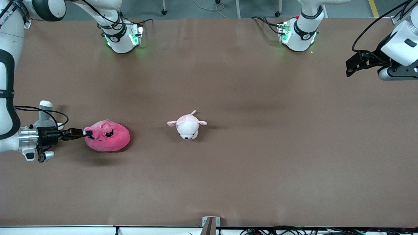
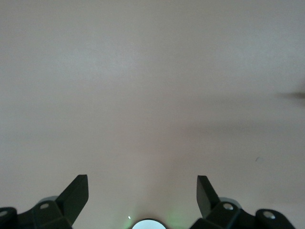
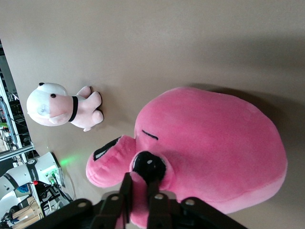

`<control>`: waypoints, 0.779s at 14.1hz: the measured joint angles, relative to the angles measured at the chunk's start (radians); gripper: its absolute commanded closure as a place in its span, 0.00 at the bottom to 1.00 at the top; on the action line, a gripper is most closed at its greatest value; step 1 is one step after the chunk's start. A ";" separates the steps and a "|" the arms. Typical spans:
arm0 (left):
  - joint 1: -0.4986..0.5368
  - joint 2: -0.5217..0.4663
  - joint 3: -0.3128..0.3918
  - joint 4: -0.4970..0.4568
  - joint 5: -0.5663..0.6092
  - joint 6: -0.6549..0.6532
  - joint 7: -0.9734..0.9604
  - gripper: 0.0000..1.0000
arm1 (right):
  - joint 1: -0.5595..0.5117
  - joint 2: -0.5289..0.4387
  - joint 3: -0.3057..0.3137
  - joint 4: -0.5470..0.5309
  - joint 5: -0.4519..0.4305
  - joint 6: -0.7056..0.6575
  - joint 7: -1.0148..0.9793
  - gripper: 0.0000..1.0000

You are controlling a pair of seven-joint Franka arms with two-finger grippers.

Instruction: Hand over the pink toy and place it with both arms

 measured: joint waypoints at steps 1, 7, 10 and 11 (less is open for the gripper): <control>0.000 0.000 0.000 0.000 0.000 0.000 0.000 0.00 | 0.000 0.000 0.000 0.006 0.000 0.000 0.000 0.00; 0.000 0.000 0.001 -0.001 0.000 0.013 0.000 0.00 | -0.023 -0.021 -0.009 0.114 -0.018 -0.062 0.002 0.00; 0.000 -0.001 0.001 -0.002 0.000 0.016 0.000 0.00 | -0.024 -0.090 -0.005 0.173 -0.089 -0.155 0.066 0.00; 0.000 -0.002 0.002 -0.001 0.000 0.016 0.000 0.00 | -0.021 -0.121 0.001 0.185 -0.121 -0.170 0.110 0.00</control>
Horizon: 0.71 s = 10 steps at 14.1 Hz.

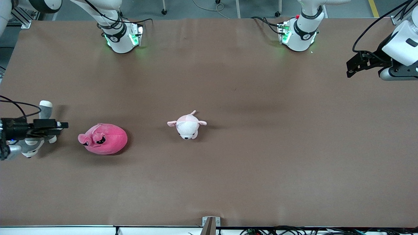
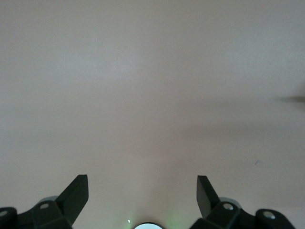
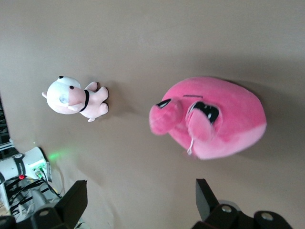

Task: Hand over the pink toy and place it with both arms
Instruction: 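Open the right gripper and draw it back from the octopus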

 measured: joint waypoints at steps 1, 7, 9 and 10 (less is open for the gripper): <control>0.000 -0.001 0.000 0.000 0.000 0.000 0.000 0.00 | 0.010 -0.036 0.006 0.009 -0.038 -0.008 0.047 0.00; 0.001 -0.008 0.001 0.001 0.000 0.000 0.000 0.00 | 0.160 -0.218 0.013 0.016 -0.341 -0.021 0.198 0.00; 0.001 -0.012 0.001 0.001 0.000 0.000 0.000 0.00 | 0.176 -0.221 0.013 0.019 -0.431 0.030 0.204 0.00; 0.001 -0.013 0.001 0.001 0.000 -0.001 0.000 0.00 | 0.176 -0.221 0.012 0.024 -0.465 0.053 0.204 0.00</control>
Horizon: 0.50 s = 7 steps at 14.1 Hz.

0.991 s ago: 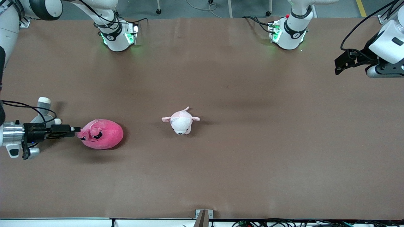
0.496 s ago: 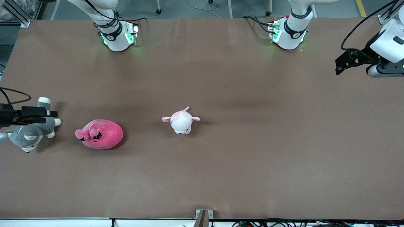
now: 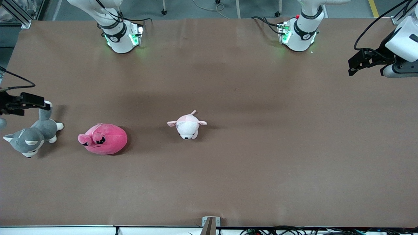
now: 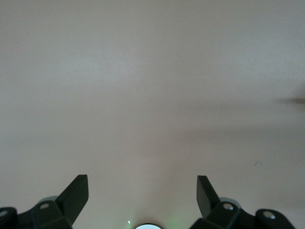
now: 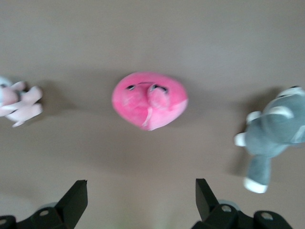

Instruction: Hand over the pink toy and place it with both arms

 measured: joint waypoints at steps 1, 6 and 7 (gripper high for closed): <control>0.000 -0.001 0.000 0.000 0.000 -0.001 0.000 0.00 | -0.001 0.000 -0.002 0.008 -0.021 0.010 0.000 0.00; 0.000 -0.006 0.000 0.000 0.000 -0.002 0.000 0.00 | -0.001 -0.001 -0.006 0.036 -0.032 0.012 0.103 0.00; 0.000 -0.006 0.000 0.000 0.000 -0.004 0.000 0.00 | -0.001 -0.003 -0.005 0.040 -0.032 0.017 0.116 0.00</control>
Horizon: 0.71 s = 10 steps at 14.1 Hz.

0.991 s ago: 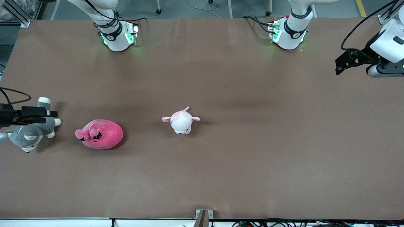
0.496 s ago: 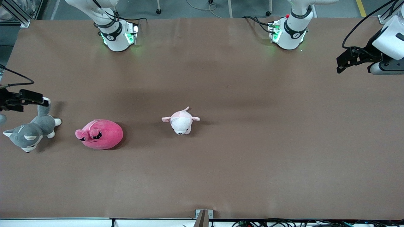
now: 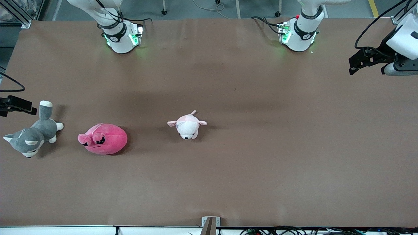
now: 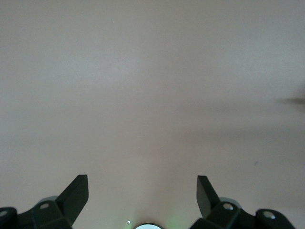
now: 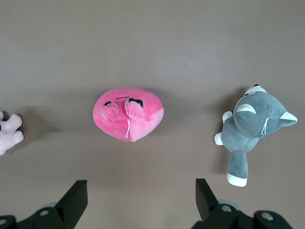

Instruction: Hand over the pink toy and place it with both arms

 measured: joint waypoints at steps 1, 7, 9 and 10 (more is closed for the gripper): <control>0.000 0.000 0.000 0.000 0.000 -0.005 0.000 0.00 | 0.000 -0.004 0.001 0.001 0.000 0.011 0.007 0.00; 0.001 -0.001 0.002 0.000 0.000 -0.011 0.000 0.00 | 0.000 -0.061 0.000 -0.027 -0.001 0.072 0.021 0.00; 0.001 -0.001 0.002 0.000 0.000 -0.011 0.000 0.00 | -0.001 -0.127 0.000 -0.119 -0.001 0.149 0.021 0.00; 0.001 -0.001 0.002 0.000 0.000 -0.011 0.000 0.00 | -0.001 -0.159 0.000 -0.166 -0.001 0.173 0.024 0.00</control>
